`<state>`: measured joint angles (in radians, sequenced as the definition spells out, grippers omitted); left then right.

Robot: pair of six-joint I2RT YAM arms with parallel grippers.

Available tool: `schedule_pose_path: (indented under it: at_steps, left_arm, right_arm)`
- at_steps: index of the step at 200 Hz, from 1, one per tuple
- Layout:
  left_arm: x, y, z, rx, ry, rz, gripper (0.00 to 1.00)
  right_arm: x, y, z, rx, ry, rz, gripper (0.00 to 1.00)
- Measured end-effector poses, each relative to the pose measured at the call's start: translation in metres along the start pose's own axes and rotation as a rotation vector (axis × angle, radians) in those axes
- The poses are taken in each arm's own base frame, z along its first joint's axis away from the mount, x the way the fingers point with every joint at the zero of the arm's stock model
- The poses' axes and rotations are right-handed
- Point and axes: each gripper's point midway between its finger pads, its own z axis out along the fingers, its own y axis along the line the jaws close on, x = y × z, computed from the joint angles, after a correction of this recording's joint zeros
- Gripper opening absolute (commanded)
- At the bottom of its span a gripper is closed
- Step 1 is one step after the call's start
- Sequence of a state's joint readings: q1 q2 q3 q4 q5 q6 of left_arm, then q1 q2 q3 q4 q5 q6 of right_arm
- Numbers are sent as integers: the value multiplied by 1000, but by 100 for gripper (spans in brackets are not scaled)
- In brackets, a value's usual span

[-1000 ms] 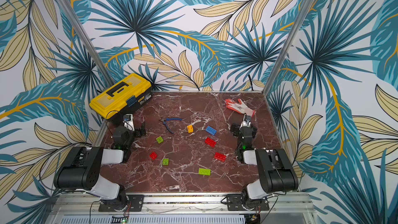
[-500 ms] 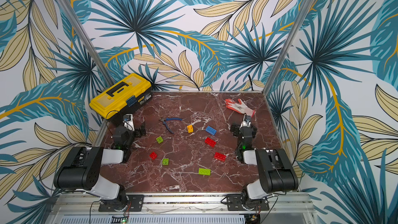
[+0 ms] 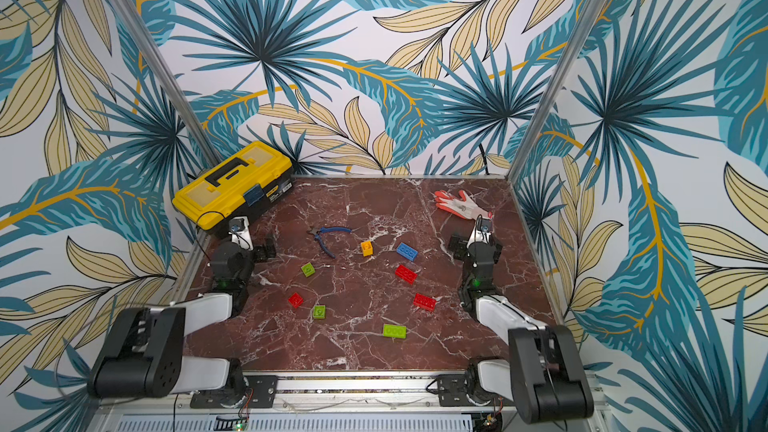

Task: Assemble a carrot with lego
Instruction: Pick up the lego brick from the center of the board.

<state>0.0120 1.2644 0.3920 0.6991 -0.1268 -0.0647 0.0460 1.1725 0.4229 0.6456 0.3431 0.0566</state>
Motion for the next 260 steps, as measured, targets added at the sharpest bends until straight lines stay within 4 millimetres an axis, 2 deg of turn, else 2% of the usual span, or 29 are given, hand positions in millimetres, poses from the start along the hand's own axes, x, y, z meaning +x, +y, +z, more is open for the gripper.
schedule_pose_path:
  at_steps: [35, 46, 56, 74, 103, 116, 137, 159, 181, 210, 231, 260]
  left_arm:
    - [-103, 1, -27, -34, -85, -145, 99]
    - [-119, -2, -39, -25, -87, -188, 99]
    - [-121, -4, -50, -17, -61, -231, 99]
    - [-101, -6, -63, -17, 52, -306, 99]
    - [-40, -19, -76, 16, 317, -394, 99]
    - [-15, -29, -83, 53, 419, -430, 99]
    - [19, -47, -95, 115, 566, -473, 99]
    - [44, -62, -100, 170, 695, -493, 99]
    - [60, -75, -102, 217, 780, -495, 99]
    - [65, -85, -106, 274, 822, -487, 99]
    - [66, -88, -107, 296, 830, -476, 100]
    - [68, -91, -108, 313, 843, -472, 99]
  right_arm:
    - [-62, 20, -28, -93, 32, 84, 99]
    - [-69, 33, -39, -144, 74, 102, 100]
    - [-65, 51, -51, -202, 132, 99, 100]
    - [-42, 91, -76, -325, 279, 58, 99]
    - [6, 146, -106, -456, 574, -10, 99]
    - [21, 168, -112, -484, 677, -49, 98]
    - [42, 202, -117, -520, 793, -115, 91]
    - [59, 226, -106, -514, 874, -164, 81]
    - [72, 251, -85, -508, 927, -214, 74]
    - [95, 280, -65, -508, 986, -279, 72]
    - [114, 292, -57, -506, 1029, -327, 71]
    - [129, 305, -46, -500, 1057, -373, 69]
